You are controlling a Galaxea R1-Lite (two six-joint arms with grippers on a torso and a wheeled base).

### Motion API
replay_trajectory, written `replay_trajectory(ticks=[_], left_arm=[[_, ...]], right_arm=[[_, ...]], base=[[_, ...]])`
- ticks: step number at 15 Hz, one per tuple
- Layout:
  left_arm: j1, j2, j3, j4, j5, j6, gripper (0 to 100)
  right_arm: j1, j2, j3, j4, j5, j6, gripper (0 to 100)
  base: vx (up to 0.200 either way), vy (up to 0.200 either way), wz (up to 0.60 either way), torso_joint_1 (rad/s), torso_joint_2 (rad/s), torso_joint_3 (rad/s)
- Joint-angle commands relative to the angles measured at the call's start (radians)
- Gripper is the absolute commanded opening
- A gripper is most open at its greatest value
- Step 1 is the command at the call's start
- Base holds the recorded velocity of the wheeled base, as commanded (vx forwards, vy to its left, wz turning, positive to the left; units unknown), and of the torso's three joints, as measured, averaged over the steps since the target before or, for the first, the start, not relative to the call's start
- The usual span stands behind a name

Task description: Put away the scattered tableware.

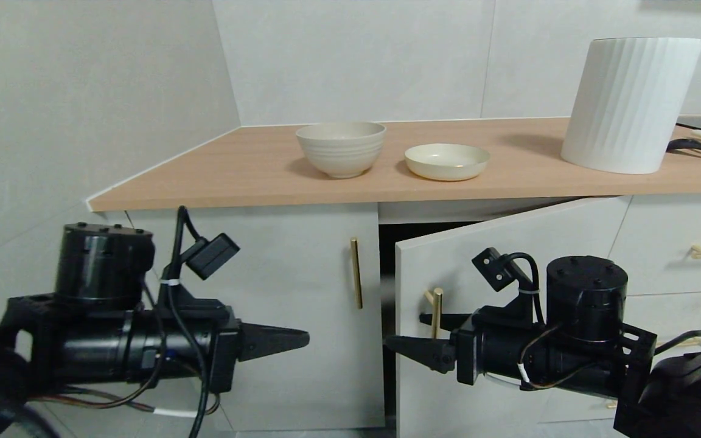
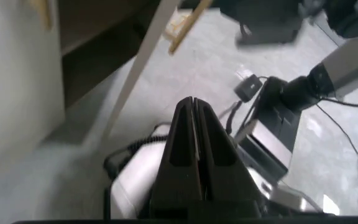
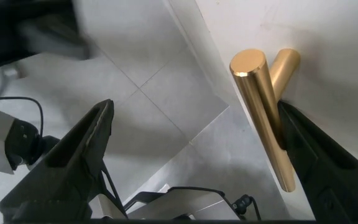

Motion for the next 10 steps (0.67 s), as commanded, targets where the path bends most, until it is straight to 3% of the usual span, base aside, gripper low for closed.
replay_trajectory(ticks=[1, 2, 3, 4, 5, 6, 8, 10], left_arm=[[-0.063, 0.26, -0.139, -0.089, -0.001, -0.037, 0], [-0.066, 0.311, -0.157, -0.138, -0.001, -0.049, 0], [-0.075, 0.391, -0.177, -0.253, 0.004, -0.072, 0], [-0.075, 0.391, -0.177, -0.253, 0.004, -0.072, 0], [-0.085, 0.452, -0.177, -0.381, 0.037, -0.158, 0], [-0.089, 0.476, -0.183, -0.402, 0.034, -0.206, 0], [-0.132, 0.538, -0.196, -0.466, 0.064, -0.217, 0], [-0.158, 0.601, -0.215, -0.563, 0.13, -0.221, 0]], right_arm=[[0.002, 0.001, -0.001, 0.0, 0.002, 0.001, 100], [0.002, 0.004, -0.001, 0.0, 0.002, 0.001, 100], [0.002, 0.006, -0.001, -0.002, 0.002, 0.001, 100], [0.002, 0.006, -0.001, -0.002, 0.002, 0.001, 100], [0.002, -0.002, -0.001, -0.002, 0.002, -0.001, 100], [0.002, -0.003, -0.002, -0.002, 0.002, -0.002, 100], [0.002, 0.003, 0.012, -0.06, 0.001, -0.001, 100], [0.002, 0.018, 0.035, -0.13, 0.002, 0.001, 100]], base=[[0.0, 0.0, 0.0, 0.0, 0.0, 0.0], [0.0, 0.0, 0.0, 0.0, 0.0, 0.0], [0.0, 0.0, 0.0, 0.0, 0.0, 0.0], [0.0, 0.0, 0.0, 0.0, 0.0, 0.0], [0.0, 0.0, 0.0, 0.0, 0.0, 0.0], [0.0, 0.0, 0.0, 0.0, 0.0, 0.0], [0.0, 0.0, 0.0, 0.0, 0.0, 0.0], [0.0, 0.0, 0.0, 0.0, 0.0, 0.0]])
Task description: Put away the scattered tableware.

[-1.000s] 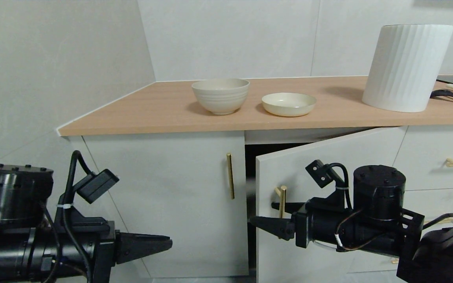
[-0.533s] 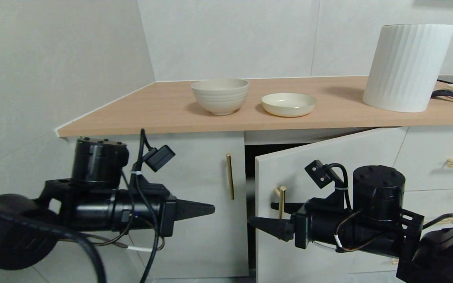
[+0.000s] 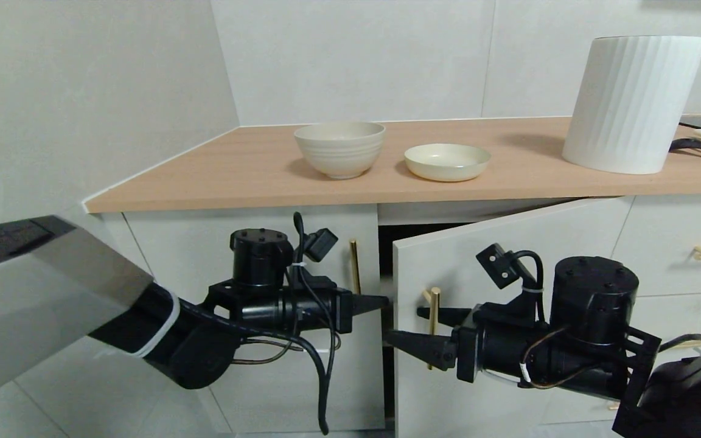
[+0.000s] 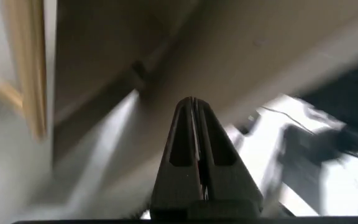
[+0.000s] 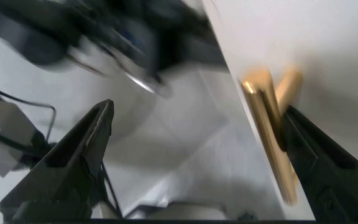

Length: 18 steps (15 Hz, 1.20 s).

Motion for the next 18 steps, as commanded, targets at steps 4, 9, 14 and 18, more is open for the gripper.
replay_trajectory(ticks=[4, 9, 14, 18], left_arm=[[-0.052, 0.114, -0.027, -0.14, 0.067, -0.026, 0], [-0.107, 0.113, -0.024, -0.292, 0.069, -0.077, 0], [-0.125, 0.102, -0.016, -0.311, 0.067, -0.088, 0], [-0.147, 0.06, 0.004, -0.314, 0.064, -0.089, 0]], right_arm=[[0.001, 0.04, 0.019, -0.037, -0.002, -0.001, 100], [0.0, 0.035, 0.042, -0.036, -0.006, -0.009, 100], [-0.095, 0.034, 0.077, -0.033, -0.008, -0.064, 100], [-0.173, 0.058, 0.059, -0.034, -0.006, -0.076, 100]], base=[[0.0, 0.0, 0.0, 0.0, 0.0, 0.0], [0.0, 0.0, 0.0, 0.0, 0.0, 0.0], [0.0, 0.0, 0.0, 0.0, 0.0, 0.0], [0.0, 0.0, 0.0, 0.0, 0.0, 0.0]])
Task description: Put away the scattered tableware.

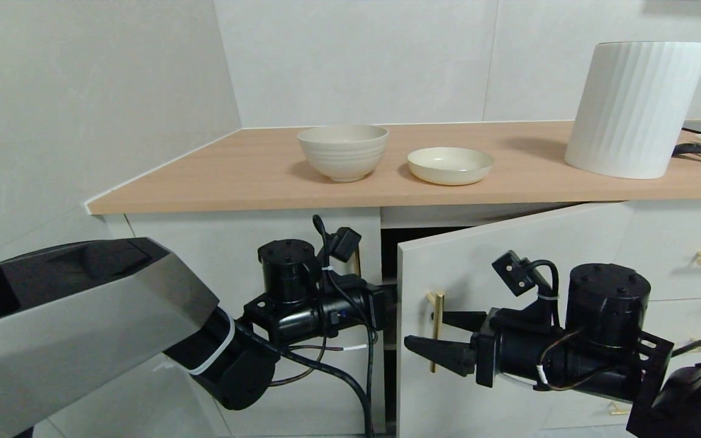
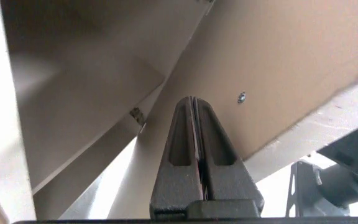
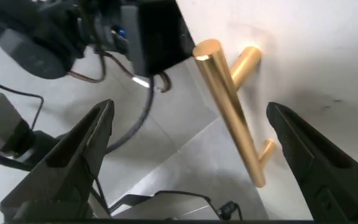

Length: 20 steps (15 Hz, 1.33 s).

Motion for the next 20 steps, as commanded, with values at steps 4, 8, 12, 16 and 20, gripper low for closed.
replay_trajectory(ticks=[4, 8, 12, 16, 20], left_arm=[[-0.021, -0.03, 0.008, -0.001, -0.013, -0.001, 0], [-0.029, -0.039, 0.037, -0.003, -0.01, -0.004, 0], [-0.055, -0.045, -0.003, 0.001, -0.009, -0.064, 0], [-0.076, -0.03, -0.021, 0.007, -0.009, -0.071, 0], [-0.082, -0.025, -0.024, 0.017, -0.013, -0.071, 0]], right_arm=[[-0.06, -0.037, 0.047, -0.001, -0.023, -0.011, 100], [-0.058, -0.164, 0.321, 0.032, -0.178, -0.162, 100], [0.035, -0.325, 0.459, 0.088, -0.256, -0.169, 100], [0.086, -0.405, 0.476, 0.18, -0.192, -0.169, 100], [0.097, -0.43, 0.475, 0.222, -0.146, -0.169, 100]], base=[[0.0, 0.0, 0.0, 0.0, 0.0, 0.0], [0.0, 0.0, 0.0, 0.0, 0.0, 0.0], [0.0, 0.0, 0.0, 0.0, 0.0, 0.0], [0.0, 0.0, 0.0, 0.0, 0.0, 0.0], [-0.1, 0.0, 0.0, 0.001, 0.0, 0.002]])
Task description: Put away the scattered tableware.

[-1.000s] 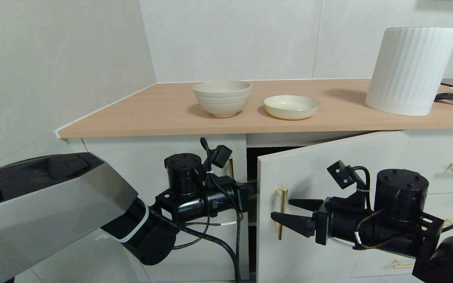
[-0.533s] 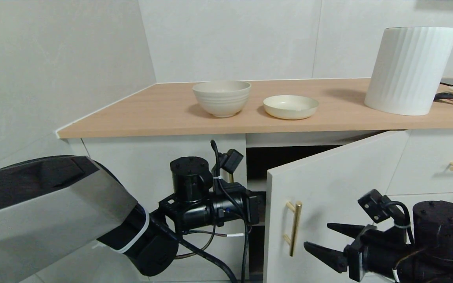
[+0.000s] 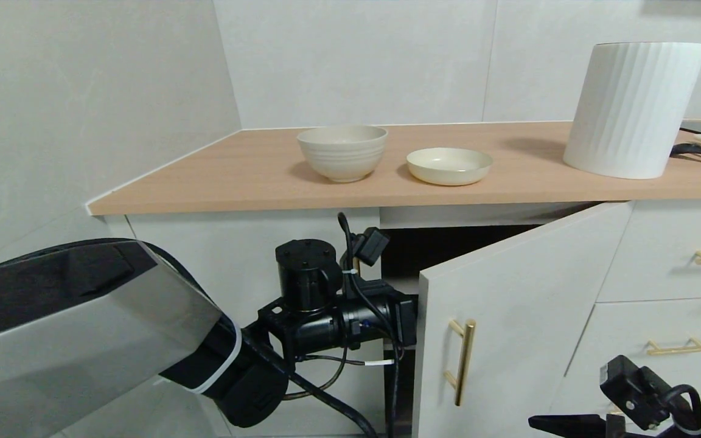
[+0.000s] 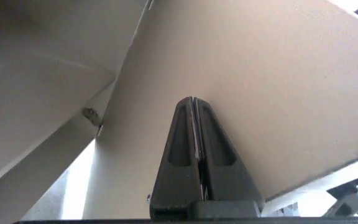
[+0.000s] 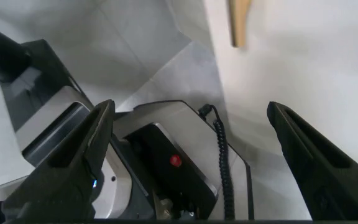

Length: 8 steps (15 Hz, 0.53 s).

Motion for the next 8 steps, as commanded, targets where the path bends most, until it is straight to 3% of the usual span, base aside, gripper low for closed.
replay_trajectory(ticks=[1, 3, 8], left_arm=[[-0.001, 0.005, -0.001, 0.002, 0.001, -0.002, 0], [-0.001, 0.009, -0.001, 0.002, 0.001, -0.002, 0], [0.002, 0.08, -0.087, 0.044, 0.0, -0.002, 0]], right_arm=[[0.014, -0.02, 0.002, 0.001, 0.003, 0.0, 100], [0.019, -0.02, 0.002, 0.001, 0.002, 0.0, 100], [0.019, -0.02, 0.005, 0.001, 0.002, 0.0, 100]], base=[[-0.2, 0.0, 0.0, 0.007, 0.01, -0.012], [-0.2, 0.0, 0.0, 0.005, 0.0, 0.007], [0.0, 0.0, 0.0, 0.0, 0.0, 0.0]])
